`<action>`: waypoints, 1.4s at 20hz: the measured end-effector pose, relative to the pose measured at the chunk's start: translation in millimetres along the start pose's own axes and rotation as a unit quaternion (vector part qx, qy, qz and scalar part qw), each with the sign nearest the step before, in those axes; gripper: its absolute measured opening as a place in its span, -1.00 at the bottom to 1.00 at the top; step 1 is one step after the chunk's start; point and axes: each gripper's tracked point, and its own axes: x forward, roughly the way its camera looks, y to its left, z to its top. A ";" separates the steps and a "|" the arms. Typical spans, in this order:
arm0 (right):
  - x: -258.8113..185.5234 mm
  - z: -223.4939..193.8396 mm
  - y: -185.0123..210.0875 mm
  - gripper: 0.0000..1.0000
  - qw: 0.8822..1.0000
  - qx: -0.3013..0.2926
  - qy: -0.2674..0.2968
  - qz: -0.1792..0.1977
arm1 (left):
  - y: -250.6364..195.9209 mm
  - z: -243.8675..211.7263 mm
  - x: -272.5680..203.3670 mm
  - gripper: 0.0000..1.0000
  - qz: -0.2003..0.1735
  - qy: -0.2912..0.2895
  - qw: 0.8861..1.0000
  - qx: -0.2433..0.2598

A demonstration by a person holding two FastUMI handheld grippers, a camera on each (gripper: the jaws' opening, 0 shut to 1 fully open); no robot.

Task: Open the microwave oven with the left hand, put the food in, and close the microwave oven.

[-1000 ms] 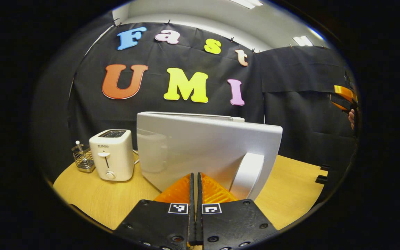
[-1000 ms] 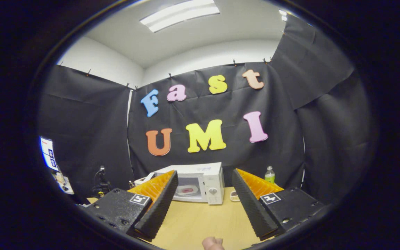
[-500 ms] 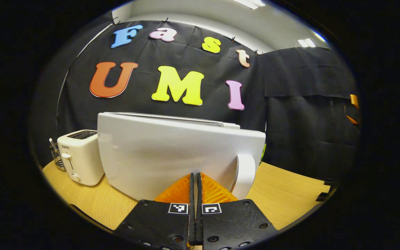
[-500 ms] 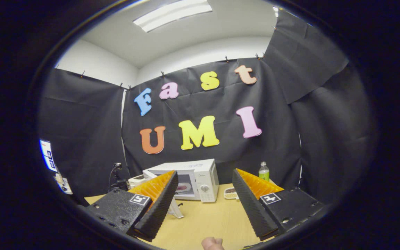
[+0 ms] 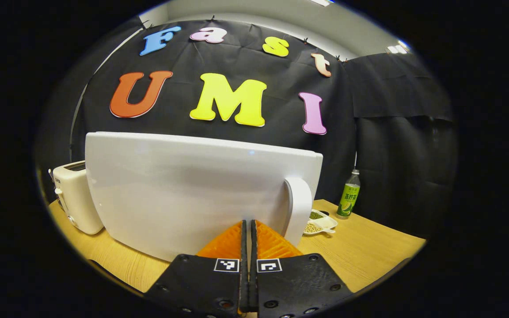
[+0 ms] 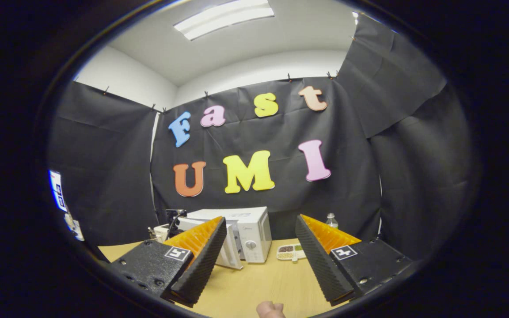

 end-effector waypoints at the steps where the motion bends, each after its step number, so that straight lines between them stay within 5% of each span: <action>1: 2.9 -4.3 -2.3 1.00 1.000 0.004 0.004 0.000 | -3.2 -2.7 7.9 -1.00 -0.002 0.005 1.000 -0.003; 2: 5.9 -7.0 -5.3 0.82 1.000 0.010 0.005 0.000 | -4.0 -4.8 15.5 -1.00 0.003 0.008 1.000 -0.003; 7: 17.4 -23.0 -17.5 0.82 1.000 0.029 0.009 0.003 | -3.3 -13.9 39.5 -0.99 0.013 0.027 0.999 0.010; 8: 19.8 -26.8 -18.2 1.00 0.999 0.033 0.014 0.006 | -3.1 -11.4 41.8 -0.99 0.014 0.025 0.999 0.019; 12: 19.7 -38.7 -23.3 0.82 0.998 0.050 0.034 -0.001 | 0.7 -12.4 47.3 -0.99 0.027 0.044 0.999 0.007; 17: 11.5 -40.8 -20.7 0.82 0.997 0.051 0.049 -0.014 | 2.4 2.6 18.6 -0.99 0.052 0.052 0.997 0.001; 18: 11.2 -41.9 -20.3 1.00 0.997 0.049 0.052 -0.017 | -0.5 8.0 6.9 -0.99 0.059 0.051 0.997 -0.004; 21: 5.4 -38.5 -13.9 1.00 0.997 0.046 0.058 -0.022 | -10.3 28.6 -35.6 -0.96 0.065 0.042 0.997 -0.005; 23: 0.0 -32.9 -10.1 0.82 0.997 0.040 0.057 -0.026 | -12.8 37.6 -70.0 -0.16 0.070 0.041 0.997 0.002; 24: -3.8 -30.5 -9.6 0.80 0.997 0.034 0.057 -0.031 | -13.7 39.5 -86.8 -0.23 0.075 0.046 0.996 0.001; 25: -6.6 -26.1 -7.8 0.82 0.997 0.030 0.055 -0.034 | -17.3 42.7 -104.9 0.39 0.077 0.052 0.996 0.000; 27: -13.1 -17.1 -1.7 0.82 0.997 0.024 0.053 -0.041 | -23.5 62.6 -141.8 0.48 0.082 0.044 0.996 0.007; 28: -16.2 -13.4 0.7 1.00 0.997 0.021 0.054 -0.044 | -27.5 73.0 -158.1 0.80 0.080 0.036 0.996 0.011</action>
